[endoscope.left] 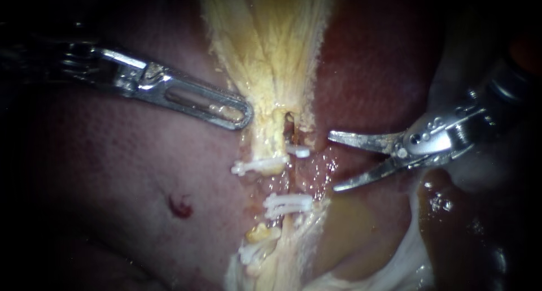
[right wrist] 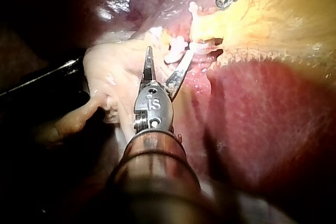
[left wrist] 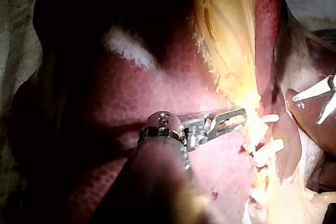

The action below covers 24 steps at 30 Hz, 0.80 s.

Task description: Go to the cutting position right tube

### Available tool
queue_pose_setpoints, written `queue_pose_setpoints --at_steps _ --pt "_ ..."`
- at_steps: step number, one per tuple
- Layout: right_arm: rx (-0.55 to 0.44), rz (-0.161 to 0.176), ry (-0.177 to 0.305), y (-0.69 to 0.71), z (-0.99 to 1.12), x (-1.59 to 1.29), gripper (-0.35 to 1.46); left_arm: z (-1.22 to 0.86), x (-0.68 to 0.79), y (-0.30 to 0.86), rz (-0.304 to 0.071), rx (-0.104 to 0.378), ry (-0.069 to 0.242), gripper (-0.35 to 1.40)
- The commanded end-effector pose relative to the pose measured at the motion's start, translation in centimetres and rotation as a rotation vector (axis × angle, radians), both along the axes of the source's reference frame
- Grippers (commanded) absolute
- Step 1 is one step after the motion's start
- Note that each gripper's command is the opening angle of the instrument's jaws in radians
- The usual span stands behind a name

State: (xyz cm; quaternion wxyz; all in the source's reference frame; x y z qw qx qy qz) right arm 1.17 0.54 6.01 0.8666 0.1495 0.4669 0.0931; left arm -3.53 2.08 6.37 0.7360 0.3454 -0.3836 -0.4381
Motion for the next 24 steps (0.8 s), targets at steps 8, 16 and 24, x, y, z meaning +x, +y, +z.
queue_pose_setpoints --at_steps 8,16,24 --pt "0.007 -0.01 0.004 0.0 -0.01 0.0 1.44 -0.34 0.42 0.18 -0.014 -0.001 0.004 -0.35" --pt "0.013 -0.019 0.011 -0.01 -0.01 0.02 1.44 -0.67 0.83 0.42 -0.072 -0.007 0.022 -0.35" --pt "0.061 -0.046 0.035 -0.15 0.15 0.13 1.44 -0.61 0.76 0.35 -0.077 -0.014 0.027 -0.35"
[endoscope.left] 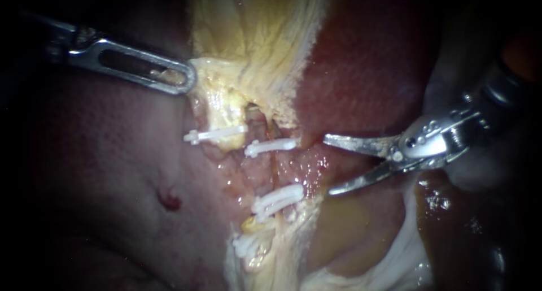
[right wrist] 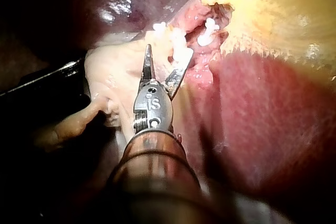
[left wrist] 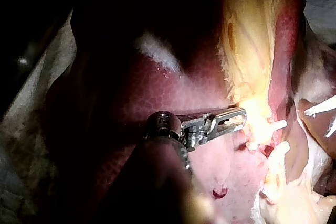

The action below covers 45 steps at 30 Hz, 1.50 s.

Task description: Go to the cutting position right tube

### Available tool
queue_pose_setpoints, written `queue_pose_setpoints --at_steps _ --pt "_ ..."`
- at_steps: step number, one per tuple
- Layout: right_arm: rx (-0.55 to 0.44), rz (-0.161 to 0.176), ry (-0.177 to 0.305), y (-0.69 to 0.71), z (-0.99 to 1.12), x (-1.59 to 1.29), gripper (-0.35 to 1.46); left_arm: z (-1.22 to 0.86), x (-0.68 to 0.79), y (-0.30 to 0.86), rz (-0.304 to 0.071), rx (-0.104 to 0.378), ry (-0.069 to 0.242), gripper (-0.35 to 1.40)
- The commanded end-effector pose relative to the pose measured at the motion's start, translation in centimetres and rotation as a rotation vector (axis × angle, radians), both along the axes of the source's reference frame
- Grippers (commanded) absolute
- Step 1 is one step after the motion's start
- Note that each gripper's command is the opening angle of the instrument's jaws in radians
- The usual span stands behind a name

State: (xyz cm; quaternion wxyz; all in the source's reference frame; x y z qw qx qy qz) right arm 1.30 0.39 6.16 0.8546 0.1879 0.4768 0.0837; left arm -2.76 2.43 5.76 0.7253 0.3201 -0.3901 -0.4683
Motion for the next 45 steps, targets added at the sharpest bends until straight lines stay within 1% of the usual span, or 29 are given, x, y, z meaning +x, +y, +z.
queue_pose_setpoints --at_steps 1,4,8,11,14,17,21,24,27,33,36,37,40,42,45 --pt "0.02 -0.005 0.002 -0.05 0.05 0.02 1.44 0.0 0.0 0.0 0.001 -0.001 0.002 -0.35" --pt "0.056 -0.013 -0.002 -0.16 0.17 0.09 1.44 0.0 0.0 0.0 0.0 -0.001 0.002 -0.35" --pt "0.107 -0.037 -0.042 -0.3 0.4 0.17 1.44 0.0 -0.01 0.0 0.0 -0.001 0.002 -0.35" --pt "0.141 -0.04 -0.064 -0.34 0.57 0.2 1.44 0.0 -0.01 0.0 0.0 -0.001 0.002 -0.35" --pt "0.176 -0.025 -0.074 -0.34 0.72 0.22 1.44 0.01 -0.01 0.0 0.0 -0.001 0.002 -0.35" --pt "0.194 -0.022 -0.091 -0.31 0.85 0.23 1.44 0.01 -0.02 0.0 0.002 0.0 0.001 -0.35" --pt "0.21 -0.029 -0.113 -0.29 1.02 0.26 1.44 0.02 -0.02 0.0 0.001 0.0 0.001 -0.35" --pt "0.222 -0.031 -0.114 -0.29 1.13 0.3 1.44 0.02 -0.03 0.0 0.001 0.0 0.002 -0.35" --pt "0.238 -0.048 -0.111 -0.29 1.2 0.38 1.44 0.02 -0.03 -0.01 0.001 -0.001 0.002 -0.35" --pt "0.275 -0.069 -0.052 -0.27 1.27 0.58 1.44 0.03 -0.03 -0.01 0.003 0.0 0.0 -0.35" --pt "0.283 -0.082 -0.036 -0.28 1.3 0.67 1.44 0.03 -0.03 0.0 0.003 0.0 0.0 -0.35" --pt "0.287 -0.089 -0.025 -0.28 1.32 0.69 1.44 0.03 -0.03 0.0 0.003 0.0 0.0 -0.35" --pt "0.321 -0.095 0.021 -0.29 1.34 0.73 1.44 0.03 -0.03 0.0 0.003 0.0 0.0 -0.35" --pt "0.332 -0.108 0.039 -0.29 1.36 0.76 1.44 0.04 -0.04 0.0 0.003 0.0 0.0 -0.35" --pt "0.347 -0.134 0.082 -0.28 1.37 0.79 1.44 0.05 -0.04 0.0 0.003 0.0 0.0 -0.35"
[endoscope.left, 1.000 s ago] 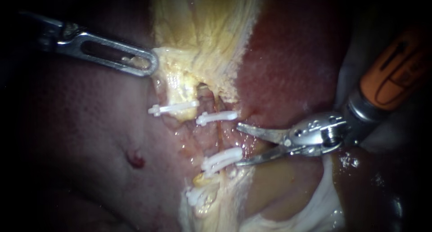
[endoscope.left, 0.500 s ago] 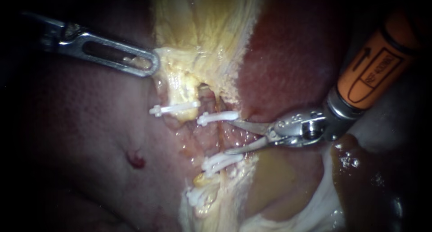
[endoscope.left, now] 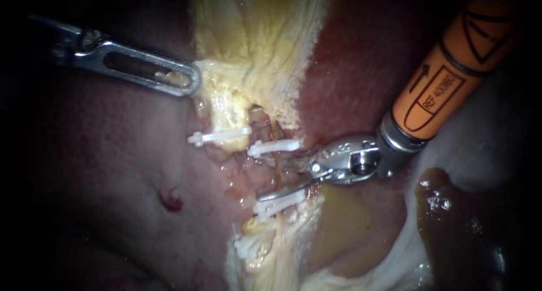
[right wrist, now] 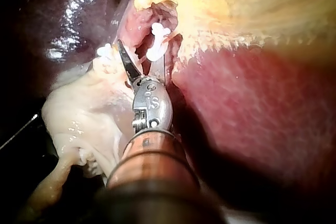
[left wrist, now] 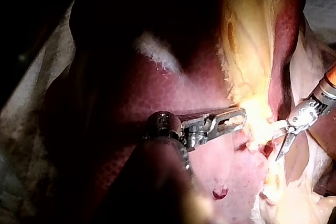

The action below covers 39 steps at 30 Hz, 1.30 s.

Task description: Go to the cutting position right tube

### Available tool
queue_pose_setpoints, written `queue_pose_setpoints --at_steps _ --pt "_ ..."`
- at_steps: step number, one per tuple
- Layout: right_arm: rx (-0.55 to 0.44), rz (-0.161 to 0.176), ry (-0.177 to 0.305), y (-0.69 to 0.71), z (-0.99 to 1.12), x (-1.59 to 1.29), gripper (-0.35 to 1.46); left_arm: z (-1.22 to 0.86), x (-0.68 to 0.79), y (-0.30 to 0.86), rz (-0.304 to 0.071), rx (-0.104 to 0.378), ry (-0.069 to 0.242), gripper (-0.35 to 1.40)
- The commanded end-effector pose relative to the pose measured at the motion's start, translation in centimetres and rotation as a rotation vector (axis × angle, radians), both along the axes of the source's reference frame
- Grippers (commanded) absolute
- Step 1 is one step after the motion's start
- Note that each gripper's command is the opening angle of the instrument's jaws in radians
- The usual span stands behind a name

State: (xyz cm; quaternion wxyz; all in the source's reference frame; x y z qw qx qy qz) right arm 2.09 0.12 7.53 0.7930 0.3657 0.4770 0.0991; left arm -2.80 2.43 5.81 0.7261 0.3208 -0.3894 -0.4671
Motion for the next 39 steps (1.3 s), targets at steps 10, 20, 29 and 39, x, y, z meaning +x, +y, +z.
queue_pose_setpoints --at_steps 10,20,29,39 --pt "0.058 -0.056 0.132 -0.05 -0.07 0.09 1.39 0.05 0.0 0.01 0.0 -0.001 0.0 -0.35" --pt "0.076 -0.059 0.171 -0.1 -0.14 0.29 1.34 0.12 0.0 0.02 0.0 -0.003 0.001 -0.35" --pt "0.08 -0.018 0.144 -0.08 -0.07 0.44 1.36 0.11 -0.01 0.03 0.001 -0.001 0.0 -0.35" --pt "0.094 -0.01 0.169 -0.1 -0.21 0.38 1.39 0.11 0.0 0.02 0.002 -0.001 -0.001 -0.35"
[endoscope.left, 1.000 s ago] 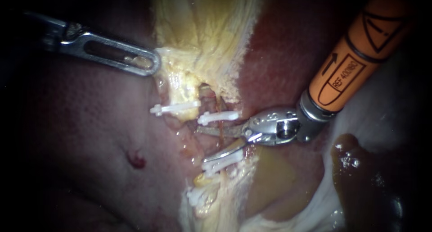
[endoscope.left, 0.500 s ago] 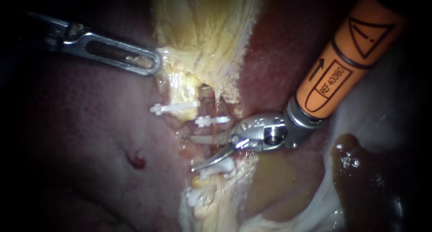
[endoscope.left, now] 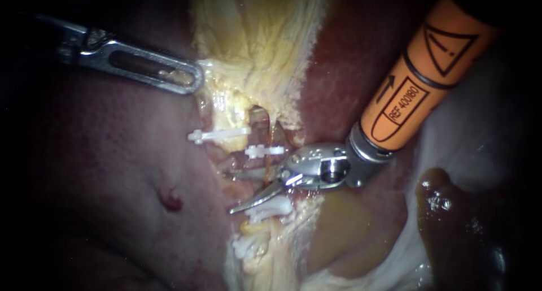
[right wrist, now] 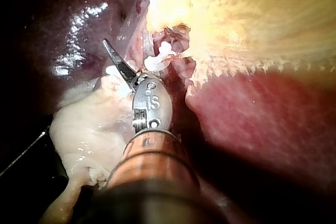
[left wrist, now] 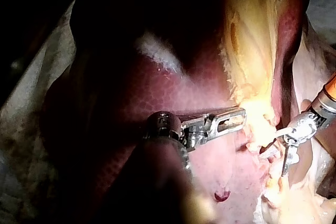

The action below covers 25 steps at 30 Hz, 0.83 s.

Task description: Go to the cutting position right tube

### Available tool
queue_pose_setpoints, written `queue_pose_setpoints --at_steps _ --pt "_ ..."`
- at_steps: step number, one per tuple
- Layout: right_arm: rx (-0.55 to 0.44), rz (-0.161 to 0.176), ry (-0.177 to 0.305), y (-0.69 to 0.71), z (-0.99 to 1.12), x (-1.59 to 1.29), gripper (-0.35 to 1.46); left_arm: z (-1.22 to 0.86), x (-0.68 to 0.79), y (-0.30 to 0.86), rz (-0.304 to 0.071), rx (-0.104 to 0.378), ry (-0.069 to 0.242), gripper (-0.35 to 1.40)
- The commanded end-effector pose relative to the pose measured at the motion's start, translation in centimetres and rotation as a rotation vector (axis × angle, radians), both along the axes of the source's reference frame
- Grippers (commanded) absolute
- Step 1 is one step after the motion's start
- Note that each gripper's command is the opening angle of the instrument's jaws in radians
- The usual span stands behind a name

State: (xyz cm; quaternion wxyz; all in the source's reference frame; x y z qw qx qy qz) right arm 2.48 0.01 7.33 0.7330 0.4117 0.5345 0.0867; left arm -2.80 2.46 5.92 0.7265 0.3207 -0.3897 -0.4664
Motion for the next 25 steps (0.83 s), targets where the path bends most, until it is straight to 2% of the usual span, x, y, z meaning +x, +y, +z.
queue_pose_setpoints --at_steps 1,9,25 --pt "0.003 0.0 0.005 0.01 -0.04 -0.02 1.39 0.0 0.01 0.0 0.0 0.0 0.0 -0.35" --pt "0.032 0.018 0.041 0.04 -0.31 -0.02 1.37 0.0 0.01 0.0 0.001 0.0 -0.001 -0.35" --pt "0.032 0.019 0.041 0.04 -0.31 -0.02 1.37 0.0 0.01 0.0 0.001 0.0 0.0 -0.35"
